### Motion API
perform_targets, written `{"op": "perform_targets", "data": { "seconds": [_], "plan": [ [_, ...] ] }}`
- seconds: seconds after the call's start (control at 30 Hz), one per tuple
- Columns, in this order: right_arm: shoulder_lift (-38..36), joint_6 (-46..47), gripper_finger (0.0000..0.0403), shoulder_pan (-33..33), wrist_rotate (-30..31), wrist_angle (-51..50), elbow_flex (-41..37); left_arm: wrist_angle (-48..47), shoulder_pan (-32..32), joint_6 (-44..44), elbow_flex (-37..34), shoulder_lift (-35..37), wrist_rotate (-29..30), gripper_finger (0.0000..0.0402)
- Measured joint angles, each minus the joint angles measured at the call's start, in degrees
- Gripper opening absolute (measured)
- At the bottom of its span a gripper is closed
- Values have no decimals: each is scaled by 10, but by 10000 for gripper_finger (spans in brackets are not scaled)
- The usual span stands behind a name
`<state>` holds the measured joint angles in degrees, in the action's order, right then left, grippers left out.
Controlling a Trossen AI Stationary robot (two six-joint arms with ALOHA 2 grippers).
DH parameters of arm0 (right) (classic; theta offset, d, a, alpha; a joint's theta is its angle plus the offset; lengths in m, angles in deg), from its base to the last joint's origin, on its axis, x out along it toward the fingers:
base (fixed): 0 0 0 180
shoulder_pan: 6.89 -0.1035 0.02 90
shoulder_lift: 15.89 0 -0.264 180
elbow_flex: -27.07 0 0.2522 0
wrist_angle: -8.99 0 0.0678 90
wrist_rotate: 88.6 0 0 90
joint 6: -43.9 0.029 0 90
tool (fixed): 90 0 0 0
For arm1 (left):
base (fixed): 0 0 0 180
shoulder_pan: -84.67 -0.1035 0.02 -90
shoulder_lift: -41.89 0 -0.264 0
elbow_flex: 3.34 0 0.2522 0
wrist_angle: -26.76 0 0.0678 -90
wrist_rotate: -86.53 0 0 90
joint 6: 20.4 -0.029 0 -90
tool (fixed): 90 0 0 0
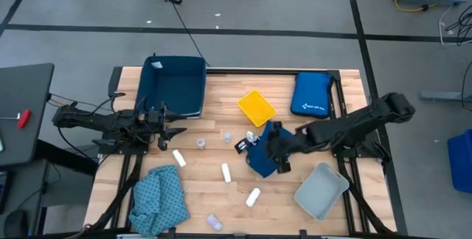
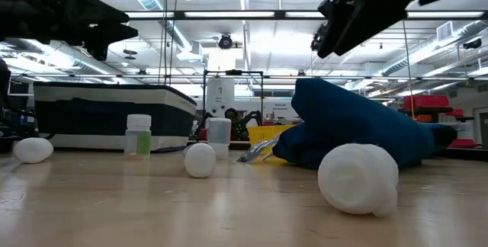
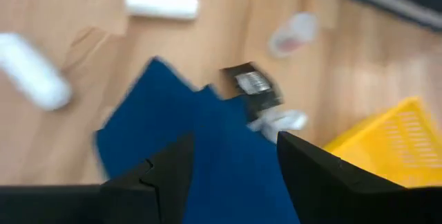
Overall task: Pick & place medical supplies in basket/bin
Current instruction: Put the right white rolled gauze into the gray bin
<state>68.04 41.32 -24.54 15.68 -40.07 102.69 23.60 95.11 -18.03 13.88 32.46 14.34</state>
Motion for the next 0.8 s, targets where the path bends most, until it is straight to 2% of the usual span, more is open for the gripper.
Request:
{"op": "perform_targets", "data": {
  "seconds": [0.13, 0.33, 0.6, 0.8],
  "plan": [
    [38, 27, 215, -12, -35, -46, 41, 0, 0, 2, 0, 0, -14, 216],
    [85, 34, 215, -46, -42, -55, 44, -1, 0, 7, 0, 0, -28, 216],
    [100, 13, 215, -94, -31, 27, 57, -2, 1, 8, 0, 0, -29, 216],
    [117, 38, 215, -106, -85, 124, 59, -3, 1, 9, 0, 0, -29, 216]
  ]
}}
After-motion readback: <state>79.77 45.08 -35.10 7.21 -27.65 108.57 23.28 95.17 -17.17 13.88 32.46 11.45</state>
